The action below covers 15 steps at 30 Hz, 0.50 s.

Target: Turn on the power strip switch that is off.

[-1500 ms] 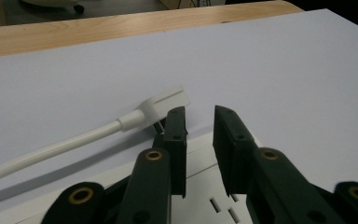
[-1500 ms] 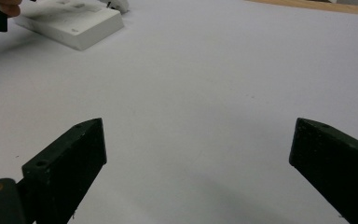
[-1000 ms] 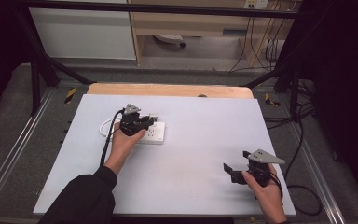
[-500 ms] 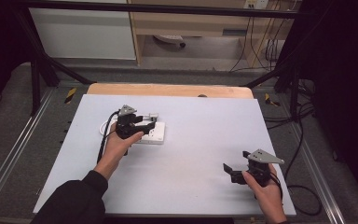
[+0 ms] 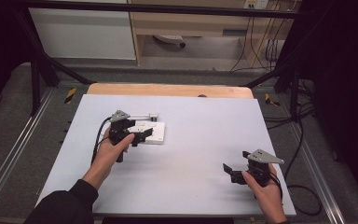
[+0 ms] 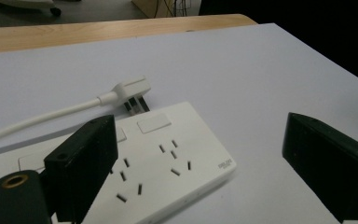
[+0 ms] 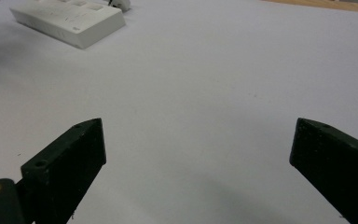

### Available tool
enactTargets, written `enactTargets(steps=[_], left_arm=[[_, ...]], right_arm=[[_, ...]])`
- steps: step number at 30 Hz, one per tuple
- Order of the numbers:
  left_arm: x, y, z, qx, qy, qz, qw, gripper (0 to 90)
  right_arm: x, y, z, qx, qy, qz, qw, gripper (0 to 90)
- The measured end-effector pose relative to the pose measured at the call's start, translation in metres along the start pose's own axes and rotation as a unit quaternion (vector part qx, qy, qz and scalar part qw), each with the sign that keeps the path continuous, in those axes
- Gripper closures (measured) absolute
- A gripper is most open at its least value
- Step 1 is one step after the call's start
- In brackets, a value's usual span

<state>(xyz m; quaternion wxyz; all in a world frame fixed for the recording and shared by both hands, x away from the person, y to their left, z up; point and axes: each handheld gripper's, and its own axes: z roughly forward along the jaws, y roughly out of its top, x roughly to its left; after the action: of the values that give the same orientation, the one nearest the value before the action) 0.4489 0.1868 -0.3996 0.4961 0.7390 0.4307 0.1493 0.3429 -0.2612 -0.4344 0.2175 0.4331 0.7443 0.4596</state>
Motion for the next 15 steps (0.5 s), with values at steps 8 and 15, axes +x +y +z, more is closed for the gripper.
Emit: enactTargets(steps=[8, 15], left_arm=[[0.001, -0.011, -0.022, -0.007, 0.004, 0.006, 1.0, 9.1], [0.004, -0.025, -0.044, -0.023, 0.007, 0.001, 0.9997, 8.6]], right_arm=[[0.0, 0.0, 0.001, 0.002, 0.001, 0.0, 1.0, 3.8], [0.0, 0.0, 0.001, 0.003, 0.001, 0.0, 1.0, 3.8]])
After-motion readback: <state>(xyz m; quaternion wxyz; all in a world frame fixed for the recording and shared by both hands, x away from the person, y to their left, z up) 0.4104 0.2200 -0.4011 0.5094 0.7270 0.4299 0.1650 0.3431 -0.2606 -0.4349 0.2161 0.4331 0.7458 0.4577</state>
